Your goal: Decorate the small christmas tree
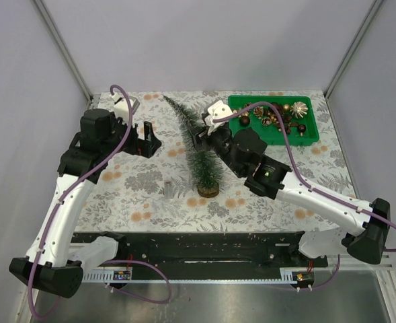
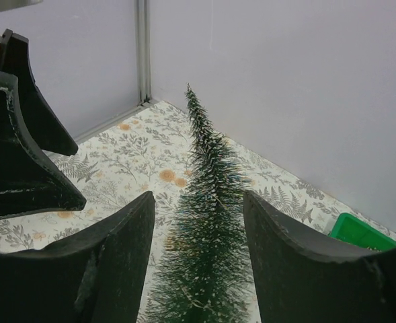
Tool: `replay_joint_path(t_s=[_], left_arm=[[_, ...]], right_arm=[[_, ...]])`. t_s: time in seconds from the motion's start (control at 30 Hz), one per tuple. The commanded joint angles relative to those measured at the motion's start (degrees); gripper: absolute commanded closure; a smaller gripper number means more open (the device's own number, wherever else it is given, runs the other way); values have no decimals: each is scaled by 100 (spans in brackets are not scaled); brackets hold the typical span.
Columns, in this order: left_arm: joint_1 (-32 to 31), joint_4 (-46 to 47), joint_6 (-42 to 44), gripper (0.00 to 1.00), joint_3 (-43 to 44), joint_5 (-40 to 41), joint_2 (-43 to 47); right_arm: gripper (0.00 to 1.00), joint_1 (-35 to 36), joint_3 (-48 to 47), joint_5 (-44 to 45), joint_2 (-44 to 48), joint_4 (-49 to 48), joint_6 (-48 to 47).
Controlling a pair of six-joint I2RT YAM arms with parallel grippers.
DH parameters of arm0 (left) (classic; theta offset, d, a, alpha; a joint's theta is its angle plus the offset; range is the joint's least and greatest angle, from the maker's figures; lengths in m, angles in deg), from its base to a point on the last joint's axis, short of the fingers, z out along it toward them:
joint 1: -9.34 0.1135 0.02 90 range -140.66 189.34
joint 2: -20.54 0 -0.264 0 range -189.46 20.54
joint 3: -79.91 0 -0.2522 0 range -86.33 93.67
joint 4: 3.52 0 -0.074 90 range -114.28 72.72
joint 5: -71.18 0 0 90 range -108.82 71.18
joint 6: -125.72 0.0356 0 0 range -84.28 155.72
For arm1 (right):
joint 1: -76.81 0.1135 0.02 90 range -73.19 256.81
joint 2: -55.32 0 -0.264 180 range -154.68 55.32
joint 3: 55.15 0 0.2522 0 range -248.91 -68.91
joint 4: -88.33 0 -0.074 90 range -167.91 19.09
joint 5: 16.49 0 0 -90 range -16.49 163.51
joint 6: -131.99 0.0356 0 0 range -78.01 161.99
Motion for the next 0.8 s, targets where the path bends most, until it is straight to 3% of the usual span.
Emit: replay_joint_path(t_s=[0.0,0.27,0.4,0.57,0.77], left_arm=[[20,289,175,1,-24,-301,106],[12,623,167,1,-349,-529,246],[20,624,140,1,-297,-512,185],[12,659,114,1,-130,-266,27],[38,518,245,1,-77,68,44]], right_arm=[[37,63,-372,146,144,-3,32],[36,54,-214,312,417,226,120],[25,-295,234,700,172,374,391],[23,-1614,-221,-1222,-1303,542,1366],[23,-2204,-2346,-2234,-3369,1446,1315]])
